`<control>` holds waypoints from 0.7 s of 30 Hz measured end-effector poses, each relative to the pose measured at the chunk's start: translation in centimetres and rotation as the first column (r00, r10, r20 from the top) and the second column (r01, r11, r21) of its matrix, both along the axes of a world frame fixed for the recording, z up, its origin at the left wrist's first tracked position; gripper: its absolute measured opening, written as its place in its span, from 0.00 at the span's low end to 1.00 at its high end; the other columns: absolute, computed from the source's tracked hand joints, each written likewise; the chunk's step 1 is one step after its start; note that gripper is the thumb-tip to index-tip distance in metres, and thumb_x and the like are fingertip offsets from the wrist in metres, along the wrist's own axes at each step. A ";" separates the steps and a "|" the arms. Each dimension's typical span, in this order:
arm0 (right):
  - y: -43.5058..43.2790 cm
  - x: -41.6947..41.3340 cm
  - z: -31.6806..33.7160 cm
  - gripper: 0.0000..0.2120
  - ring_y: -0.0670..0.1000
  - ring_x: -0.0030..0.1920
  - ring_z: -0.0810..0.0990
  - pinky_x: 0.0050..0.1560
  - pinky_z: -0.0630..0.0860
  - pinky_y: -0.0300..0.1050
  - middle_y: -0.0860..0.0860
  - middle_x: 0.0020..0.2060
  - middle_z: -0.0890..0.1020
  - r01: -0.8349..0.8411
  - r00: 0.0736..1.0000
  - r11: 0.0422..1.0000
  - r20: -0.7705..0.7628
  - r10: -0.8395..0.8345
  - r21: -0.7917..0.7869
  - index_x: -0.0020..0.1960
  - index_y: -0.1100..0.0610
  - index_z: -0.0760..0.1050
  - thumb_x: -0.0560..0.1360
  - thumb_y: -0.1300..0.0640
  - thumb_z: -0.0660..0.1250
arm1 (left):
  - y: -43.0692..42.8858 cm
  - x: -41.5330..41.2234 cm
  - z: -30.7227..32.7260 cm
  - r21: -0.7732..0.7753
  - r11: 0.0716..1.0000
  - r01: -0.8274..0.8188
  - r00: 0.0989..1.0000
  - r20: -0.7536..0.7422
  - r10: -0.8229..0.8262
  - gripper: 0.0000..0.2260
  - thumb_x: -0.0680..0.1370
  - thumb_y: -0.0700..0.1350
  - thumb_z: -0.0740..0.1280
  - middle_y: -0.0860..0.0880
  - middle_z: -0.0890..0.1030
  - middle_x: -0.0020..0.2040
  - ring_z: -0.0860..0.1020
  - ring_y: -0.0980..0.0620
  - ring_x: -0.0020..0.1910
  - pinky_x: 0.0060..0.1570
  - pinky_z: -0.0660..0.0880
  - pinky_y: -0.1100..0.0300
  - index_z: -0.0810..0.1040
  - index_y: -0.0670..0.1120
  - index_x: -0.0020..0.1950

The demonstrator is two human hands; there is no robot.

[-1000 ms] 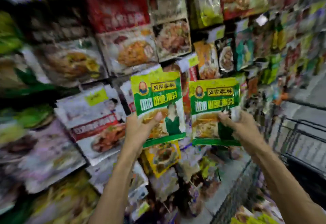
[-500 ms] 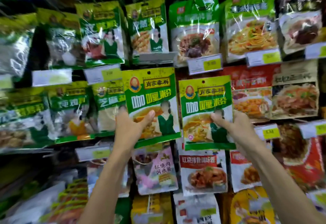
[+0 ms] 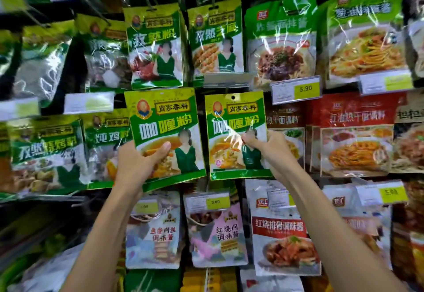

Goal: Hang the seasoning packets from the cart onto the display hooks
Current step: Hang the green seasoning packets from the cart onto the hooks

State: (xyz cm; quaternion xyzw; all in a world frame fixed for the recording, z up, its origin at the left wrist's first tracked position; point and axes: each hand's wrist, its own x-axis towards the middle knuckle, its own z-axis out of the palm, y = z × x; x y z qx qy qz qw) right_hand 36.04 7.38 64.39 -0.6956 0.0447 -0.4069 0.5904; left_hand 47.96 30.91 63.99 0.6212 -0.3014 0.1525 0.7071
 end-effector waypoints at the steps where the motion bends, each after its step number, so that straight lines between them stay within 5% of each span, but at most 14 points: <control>1: 0.0 0.3 0.2 0.09 0.54 0.41 0.80 0.48 0.77 0.55 0.58 0.40 0.80 0.001 1.000 1.000 0.007 -0.001 0.011 0.44 0.65 0.78 0.75 0.58 0.70 | 0.1 0.1 0.0 0.004 1.000 -0.004 1.000 0.007 0.004 0.09 0.69 0.44 0.75 0.55 0.84 0.39 0.83 0.56 0.38 0.36 0.75 0.60 0.78 0.52 0.44; 5: -0.1 1.0 0.4 0.18 0.54 0.41 0.79 0.45 0.76 0.49 0.59 0.42 0.80 -0.016 1.000 0.998 0.013 0.015 0.062 0.53 0.74 0.74 0.75 0.59 0.71 | 0.2 0.5 0.2 -0.001 1.000 -0.001 1.000 0.020 0.001 0.09 0.69 0.43 0.75 0.54 0.85 0.42 0.84 0.54 0.41 0.41 0.79 0.57 0.79 0.53 0.45; 11: -0.5 1.1 0.0 0.05 0.46 0.34 0.80 0.31 0.76 0.36 0.52 0.35 0.80 -0.038 0.999 0.999 -0.036 0.039 0.039 0.42 0.60 0.76 0.75 0.61 0.70 | -0.1 0.4 0.4 -0.034 0.999 0.031 1.000 0.004 -0.031 0.10 0.67 0.43 0.76 0.54 0.85 0.39 0.84 0.51 0.43 0.43 0.79 0.55 0.77 0.51 0.44; 15: -0.4 1.4 0.4 0.06 0.50 0.40 0.80 0.34 0.78 0.37 0.56 0.40 0.80 -0.007 0.998 0.998 -0.060 0.011 0.056 0.47 0.63 0.75 0.75 0.61 0.70 | -0.2 0.1 0.7 -0.051 0.998 0.046 0.999 -0.011 -0.046 0.11 0.67 0.44 0.76 0.53 0.84 0.37 0.84 0.51 0.42 0.39 0.78 0.58 0.76 0.49 0.43; 21: -1.2 4.3 0.7 0.16 0.51 0.47 0.78 0.36 0.72 0.37 0.54 0.48 0.78 0.137 0.985 0.989 -0.113 -0.131 0.049 0.58 0.65 0.70 0.75 0.60 0.70 | -0.3 -0.1 0.9 -0.069 0.996 0.062 0.997 -0.033 -0.064 0.12 0.68 0.42 0.75 0.48 0.83 0.43 0.83 0.47 0.46 0.49 0.79 0.49 0.72 0.48 0.44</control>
